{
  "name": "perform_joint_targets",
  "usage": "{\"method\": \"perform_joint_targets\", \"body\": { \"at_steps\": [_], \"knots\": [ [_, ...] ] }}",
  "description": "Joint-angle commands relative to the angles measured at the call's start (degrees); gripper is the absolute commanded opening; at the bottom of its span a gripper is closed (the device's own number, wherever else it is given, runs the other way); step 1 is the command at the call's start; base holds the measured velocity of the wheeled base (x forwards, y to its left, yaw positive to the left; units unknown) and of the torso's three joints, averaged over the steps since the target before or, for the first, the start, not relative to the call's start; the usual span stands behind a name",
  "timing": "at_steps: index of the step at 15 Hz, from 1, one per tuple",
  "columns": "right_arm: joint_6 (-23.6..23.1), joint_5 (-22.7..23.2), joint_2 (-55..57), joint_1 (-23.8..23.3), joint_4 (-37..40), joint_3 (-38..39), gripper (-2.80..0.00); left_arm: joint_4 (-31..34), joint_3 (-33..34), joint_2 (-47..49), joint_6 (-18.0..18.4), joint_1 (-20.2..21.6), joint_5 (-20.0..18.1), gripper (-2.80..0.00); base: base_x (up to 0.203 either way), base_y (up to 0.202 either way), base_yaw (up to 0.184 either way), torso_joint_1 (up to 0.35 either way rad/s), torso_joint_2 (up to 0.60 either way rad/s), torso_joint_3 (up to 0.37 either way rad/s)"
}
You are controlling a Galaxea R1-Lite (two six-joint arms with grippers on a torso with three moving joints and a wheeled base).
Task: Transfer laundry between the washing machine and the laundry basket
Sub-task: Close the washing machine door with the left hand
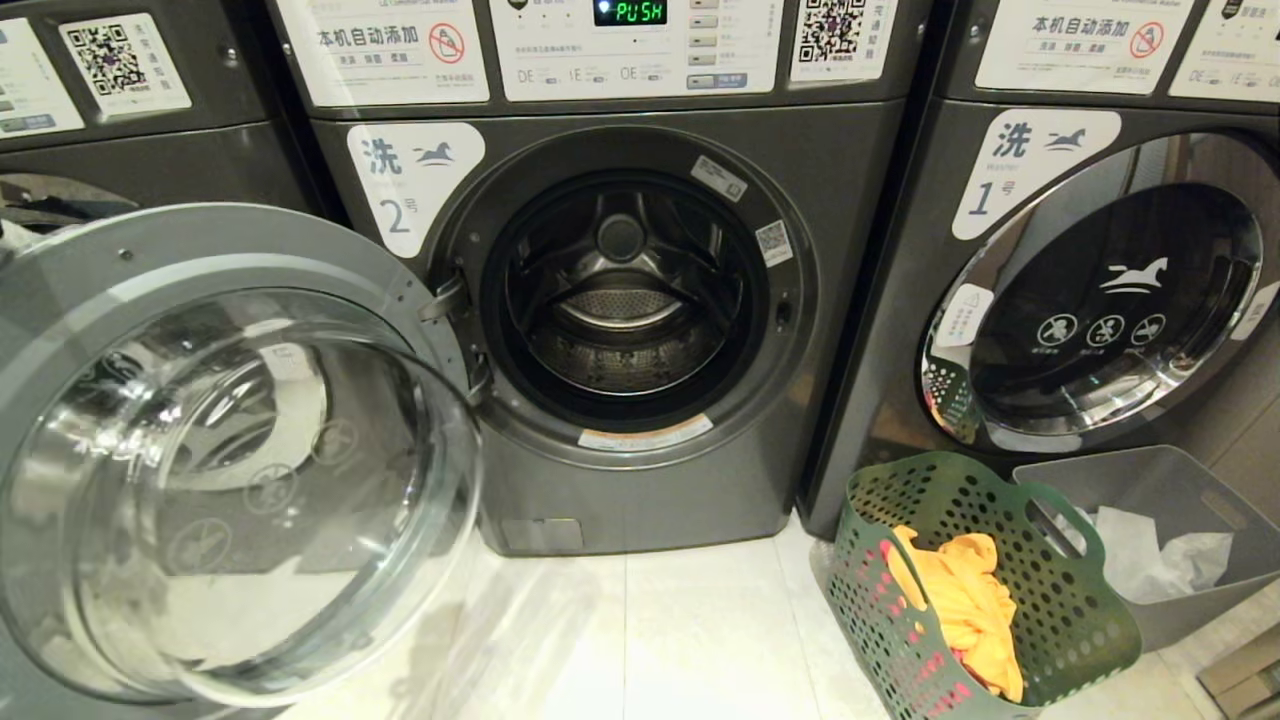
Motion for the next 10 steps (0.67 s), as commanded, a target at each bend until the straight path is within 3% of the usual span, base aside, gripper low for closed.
{"method": "perform_joint_targets", "body": {
  "at_steps": [1,4,7,8,10],
  "knots": [
    [-0.02,0.01,0.07,-0.02,-0.02,0.01,-2.80,8.03,-0.12,-7.36,-0.13,-4.95,-2.49,-2.80,0.000,0.000,0.000,0.000,0.00,0.000],
    [0.07,0.01,0.07,-0.02,-0.02,0.01,-2.80,12.07,-0.09,-10.30,-2.22,-14.69,-3.16,-2.80,0.000,0.000,0.000,0.000,0.00,0.000],
    [0.07,0.01,0.07,0.01,-0.19,0.09,-2.80,10.44,-0.08,-9.06,-11.21,-30.76,-3.11,-2.80,0.000,0.000,0.000,0.000,0.00,0.000],
    [0.14,0.01,0.07,-0.02,-0.19,0.09,-2.80,6.79,-0.07,-6.76,-14.93,-36.84,-3.05,-2.80,0.000,0.000,0.000,0.000,0.00,0.000],
    [0.02,0.01,0.07,0.01,-0.25,0.15,-2.80,-9.02,-0.08,2.48,-19.58,-45.98,-1.58,-2.80,0.000,0.000,0.000,0.000,0.00,0.000]
  ]
}}
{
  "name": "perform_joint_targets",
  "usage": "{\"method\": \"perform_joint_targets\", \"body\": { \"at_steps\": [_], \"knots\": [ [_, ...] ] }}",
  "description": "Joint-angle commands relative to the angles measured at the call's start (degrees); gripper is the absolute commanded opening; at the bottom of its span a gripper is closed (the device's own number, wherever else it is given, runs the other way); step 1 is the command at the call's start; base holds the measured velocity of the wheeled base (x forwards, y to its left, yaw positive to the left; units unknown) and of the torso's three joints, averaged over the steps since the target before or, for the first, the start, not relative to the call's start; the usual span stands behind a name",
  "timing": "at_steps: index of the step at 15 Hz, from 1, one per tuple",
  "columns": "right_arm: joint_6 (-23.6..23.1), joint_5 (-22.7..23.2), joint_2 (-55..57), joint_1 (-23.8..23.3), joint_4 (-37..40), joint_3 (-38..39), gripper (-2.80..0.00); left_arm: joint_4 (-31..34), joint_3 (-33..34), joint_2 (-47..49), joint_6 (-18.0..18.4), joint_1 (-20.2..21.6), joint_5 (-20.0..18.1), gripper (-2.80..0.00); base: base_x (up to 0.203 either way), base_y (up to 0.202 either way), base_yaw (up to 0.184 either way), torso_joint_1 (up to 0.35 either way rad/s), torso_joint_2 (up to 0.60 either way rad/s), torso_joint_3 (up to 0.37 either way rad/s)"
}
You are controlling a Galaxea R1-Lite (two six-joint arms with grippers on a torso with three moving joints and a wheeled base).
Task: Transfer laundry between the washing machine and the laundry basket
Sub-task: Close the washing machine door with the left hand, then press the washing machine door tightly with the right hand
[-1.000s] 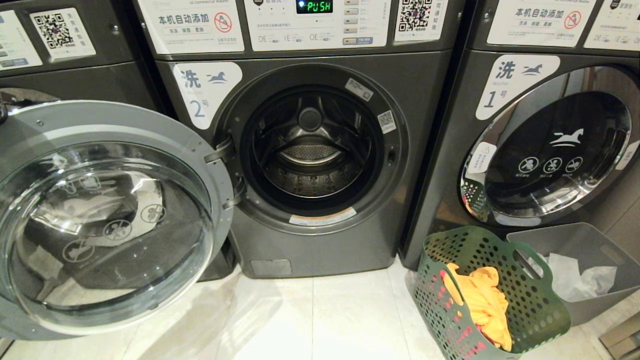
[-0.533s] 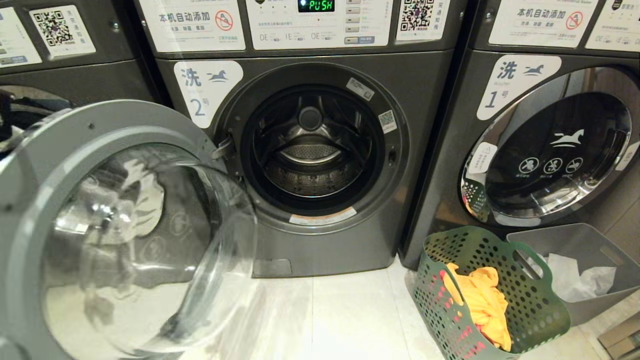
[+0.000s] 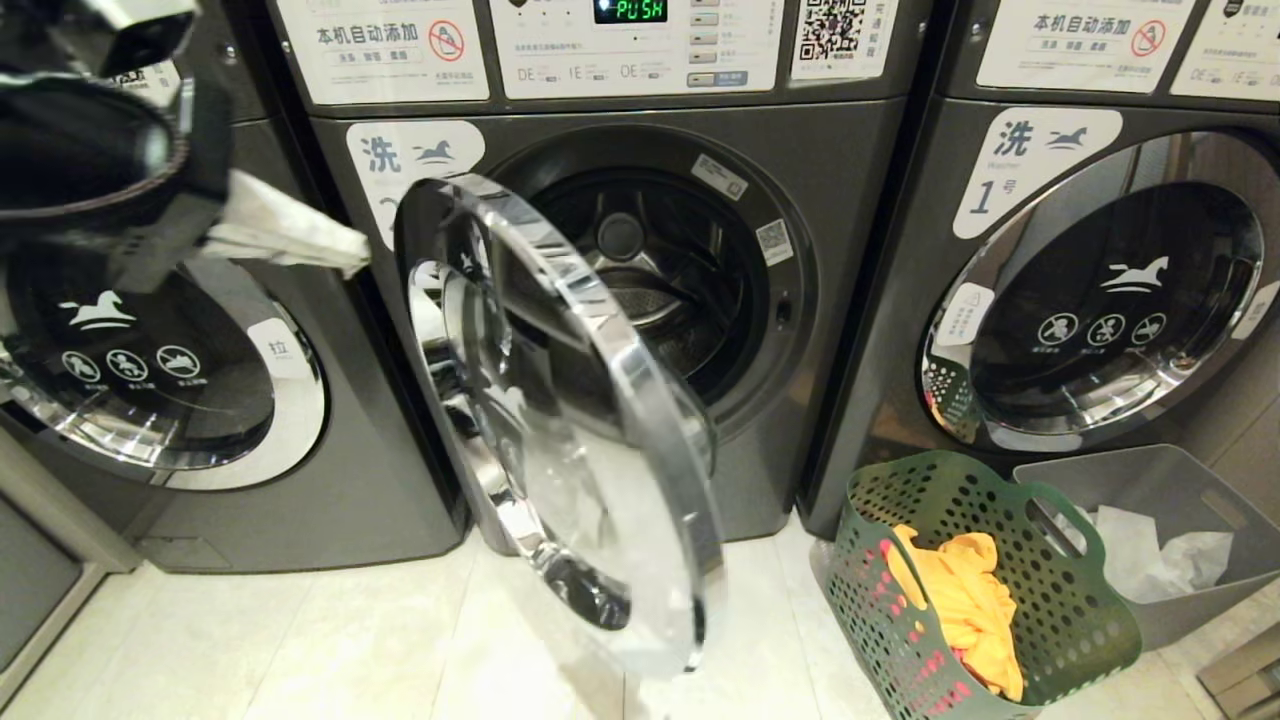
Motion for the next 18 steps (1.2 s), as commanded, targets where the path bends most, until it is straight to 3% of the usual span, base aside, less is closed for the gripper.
{"method": "perform_joint_targets", "body": {
  "at_steps": [1,2,3,5,6,7,8,10,13,15,18],
  "knots": [
    [-0.38,0.01,0.07,-0.02,-0.13,0.11,-2.80,-21.10,-0.08,13.51,-2.90,-10.57,3.70,-2.80,0.000,0.000,0.000,0.000,0.00,0.000],
    [-0.74,0.09,0.07,-0.02,-0.13,0.11,-2.80,-31.28,-0.10,19.71,-1.02,-13.51,8.48,-2.80,0.000,0.000,0.000,0.000,0.00,0.000],
    [-1.01,0.01,0.07,-0.02,-0.11,0.11,-2.80,-42.27,-0.12,26.03,3.24,-15.64,15.05,-2.80,0.000,0.000,0.000,0.000,0.00,0.000],
    [-1.25,-0.03,0.07,0.01,-0.25,-0.05,-2.80,-68.92,-0.11,34.74,14.86,-17.36,30.27,-2.80,0.000,0.000,0.000,0.000,0.00,0.000],
    [-1.47,-0.49,0.07,0.04,-0.59,-1.22,-2.80,-79.25,-0.01,36.50,20.37,-17.30,38.86,-2.80,0.000,0.000,0.000,0.000,0.00,0.000],
    [-1.73,-0.94,0.24,0.01,-0.27,-4.47,-2.80,-85.70,0.35,36.67,24.68,-16.90,46.69,-2.80,0.000,0.000,0.000,0.000,0.00,0.000],
    [-1.84,-0.37,1.54,0.00,1.01,-8.94,-2.80,-87.62,1.17,34.89,26.25,-16.37,49.68,-2.80,0.000,0.000,0.000,0.000,0.00,0.000],
    [-1.61,1.96,9.22,-0.02,2.70,-16.78,-2.80,-88.79,3.02,31.74,27.47,-15.07,50.09,-2.80,0.000,0.000,0.000,0.000,0.00,0.000],
    [-1.50,6.87,34.29,0.05,1.67,-29.30,-2.80,-88.61,3.67,28.03,27.64,-14.53,50.31,-2.80,0.000,0.000,0.000,0.000,0.00,0.000],
    [-1.26,10.85,52.07,0.62,-3.24,-35.28,-2.80,-88.47,7.10,22.79,27.99,-15.26,51.03,-2.80,0.000,0.000,0.000,0.000,0.00,0.000],
    [-0.70,16.05,77.83,3.26,-18.09,-42.60,-2.80,-87.14,12.62,13.52,28.42,-16.10,54.25,-2.80,0.000,0.000,0.000,0.000,0.00,0.000]
  ]
}}
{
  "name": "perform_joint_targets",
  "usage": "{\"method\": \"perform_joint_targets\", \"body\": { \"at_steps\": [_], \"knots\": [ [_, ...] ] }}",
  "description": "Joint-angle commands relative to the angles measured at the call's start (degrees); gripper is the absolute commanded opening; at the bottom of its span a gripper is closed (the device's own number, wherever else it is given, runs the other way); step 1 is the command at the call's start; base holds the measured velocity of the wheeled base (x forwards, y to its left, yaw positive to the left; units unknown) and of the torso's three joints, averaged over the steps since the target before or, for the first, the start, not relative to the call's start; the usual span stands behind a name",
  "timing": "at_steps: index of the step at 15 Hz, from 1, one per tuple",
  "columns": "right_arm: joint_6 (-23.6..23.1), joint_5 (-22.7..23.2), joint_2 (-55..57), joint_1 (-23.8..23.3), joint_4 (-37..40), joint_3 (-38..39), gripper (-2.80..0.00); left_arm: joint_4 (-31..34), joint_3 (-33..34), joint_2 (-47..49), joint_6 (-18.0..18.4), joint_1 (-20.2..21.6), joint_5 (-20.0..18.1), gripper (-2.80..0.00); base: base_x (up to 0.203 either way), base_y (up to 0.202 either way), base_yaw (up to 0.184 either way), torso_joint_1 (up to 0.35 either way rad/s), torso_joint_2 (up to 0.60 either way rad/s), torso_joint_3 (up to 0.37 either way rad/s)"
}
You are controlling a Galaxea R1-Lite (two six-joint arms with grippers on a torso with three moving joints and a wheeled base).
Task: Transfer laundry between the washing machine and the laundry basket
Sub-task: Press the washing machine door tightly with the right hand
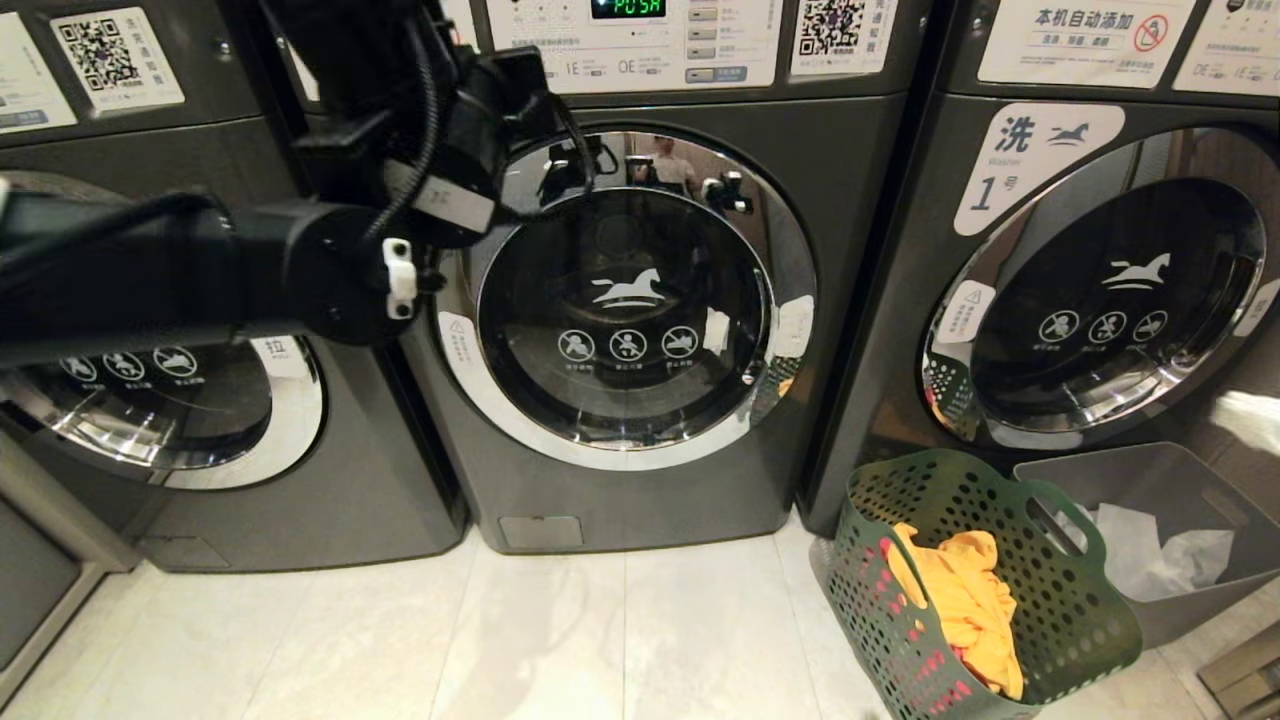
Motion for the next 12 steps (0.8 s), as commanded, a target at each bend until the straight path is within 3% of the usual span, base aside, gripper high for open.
{"method": "perform_joint_targets", "body": {
  "at_steps": [1,3,6,9,12],
  "knots": [
    [0.34,3.35,29.33,2.94,-12.04,-6.20,-2.80,1.74,4.19,-9.76,0.03,-0.08,1.32,-2.80,0.000,0.000,0.000,0.000,0.00,0.000],
    [0.77,7.06,42.82,6.77,-20.22,-10.31,-2.80,2.86,8.84,-12.68,-0.10,0.03,1.62,-2.80,0.000,0.000,0.000,0.000,0.00,0.000],
    [0.76,10.03,57.70,10.06,-27.92,-18.91,-2.80,2.96,10.01,-14.68,-0.47,0.04,1.73,-2.80,0.000,0.000,0.000,0.000,0.00,0.000],
    [0.89,7.39,68.27,11.03,-33.92,-29.97,-2.80,3.26,12.93,-20.01,-0.66,0.06,2.05,-2.80,0.000,0.000,0.000,0.000,0.00,0.000],
    [0.88,3.46,71.84,10.46,-35.74,-37.23,-2.80,4.63,20.87,-27.94,-0.66,1.61,2.89,-2.80,0.000,0.000,0.000,0.000,0.00,0.000]
  ]
}}
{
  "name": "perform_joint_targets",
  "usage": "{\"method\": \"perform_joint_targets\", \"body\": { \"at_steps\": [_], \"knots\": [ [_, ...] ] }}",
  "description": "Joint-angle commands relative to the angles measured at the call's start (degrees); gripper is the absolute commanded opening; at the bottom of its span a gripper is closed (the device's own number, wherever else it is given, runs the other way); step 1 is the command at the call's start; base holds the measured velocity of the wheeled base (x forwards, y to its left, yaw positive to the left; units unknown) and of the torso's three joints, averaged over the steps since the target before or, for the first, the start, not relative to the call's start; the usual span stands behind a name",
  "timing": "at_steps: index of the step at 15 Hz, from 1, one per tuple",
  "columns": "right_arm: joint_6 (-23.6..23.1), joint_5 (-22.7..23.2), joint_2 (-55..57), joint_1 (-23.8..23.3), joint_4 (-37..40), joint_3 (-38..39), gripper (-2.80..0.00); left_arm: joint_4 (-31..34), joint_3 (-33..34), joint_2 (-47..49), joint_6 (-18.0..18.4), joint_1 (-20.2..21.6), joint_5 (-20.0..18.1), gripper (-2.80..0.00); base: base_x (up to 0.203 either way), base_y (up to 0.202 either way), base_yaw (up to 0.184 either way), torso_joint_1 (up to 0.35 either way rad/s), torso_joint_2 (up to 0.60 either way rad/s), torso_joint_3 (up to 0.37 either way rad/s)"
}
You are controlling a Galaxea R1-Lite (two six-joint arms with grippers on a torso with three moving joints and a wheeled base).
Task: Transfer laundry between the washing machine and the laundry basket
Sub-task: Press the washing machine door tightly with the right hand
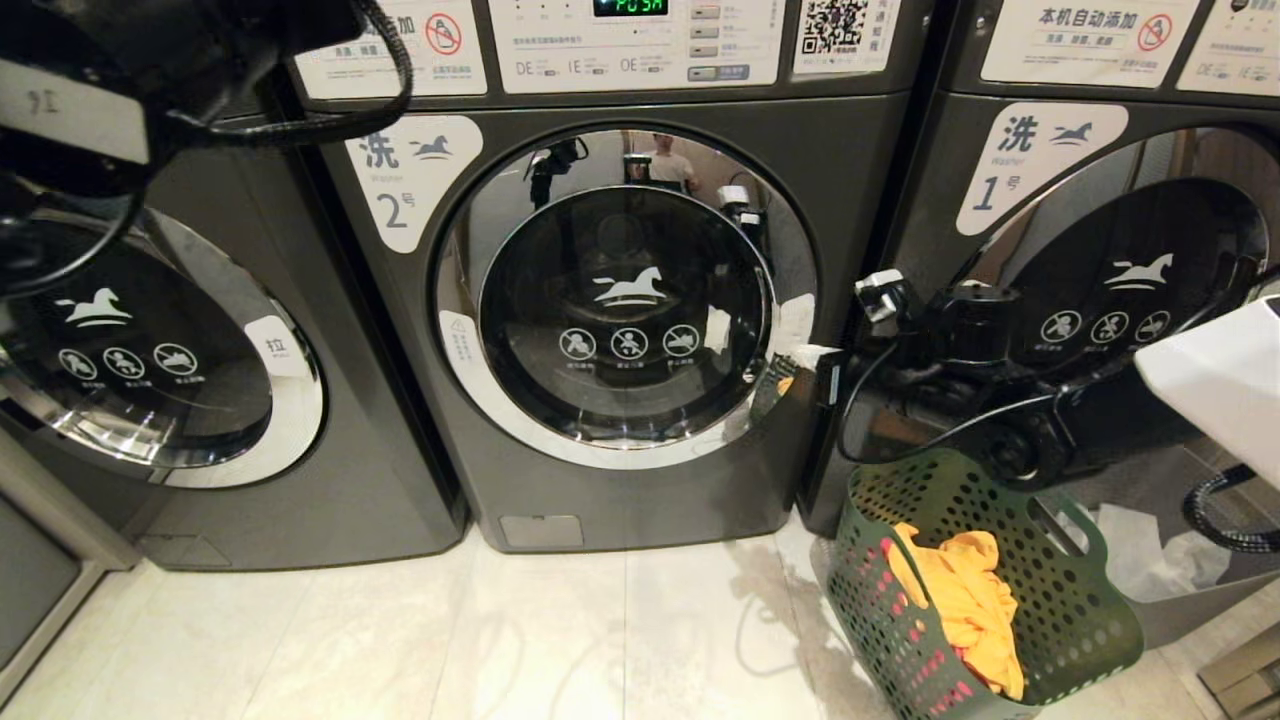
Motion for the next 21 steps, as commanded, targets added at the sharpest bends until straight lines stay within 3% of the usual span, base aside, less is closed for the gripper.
{"method": "perform_joint_targets", "body": {
  "at_steps": [1,6,9,11,15,18,21],
  "knots": [
    [-0.17,-1.04,4.65,-0.61,-0.75,-3.67,-2.80,0.94,7.31,-8.92,0.05,1.34,0.48,-2.80,0.000,0.000,0.000,0.000,0.00,0.000],
    [-0.34,-4.42,9.30,-0.85,-3.49,-11.70,-2.80,8.20,23.43,-24.04,0.04,2.31,0.69,-2.80,0.000,0.000,0.000,0.000,0.00,0.000],
    [-0.90,-5.52,13.36,-0.88,-3.61,-19.21,-2.80,15.78,28.97,-33.86,0.04,2.38,2.40,-2.80,0.000,0.000,0.000,0.000,0.00,0.000],
    [-2.03,-8.82,16.76,-0.90,-3.62,-24.69,-2.80,22.04,31.43,-40.88,0.04,2.40,3.74,-2.80,0.000,0.000,0.000,0.000,0.00,0.000],
    [-2.63,-11.23,22.68,-1.48,-3.47,-32.63,-2.80,36.04,33.59,-53.62,0.09,2.44,7.24,-2.80,0.000,0.000,0.000,0.000,0.00,0.000],
    [-2.64,-14.04,28.08,-1.83,-3.04,-39.30,-2.80,48.06,31.43,-59.77,0.37,3.40,8.20,-2.80,0.000,0.000,0.000,0.000,0.00,0.000],
    [-2.27,-13.79,30.20,-1.86,-3.01,-39.47,-2.80,52.64,29.13,-61.28,0.48,3.65,8.28,-2.80,0.000,0.000,0.000,0.000,0.00,0.000]
  ]
}}
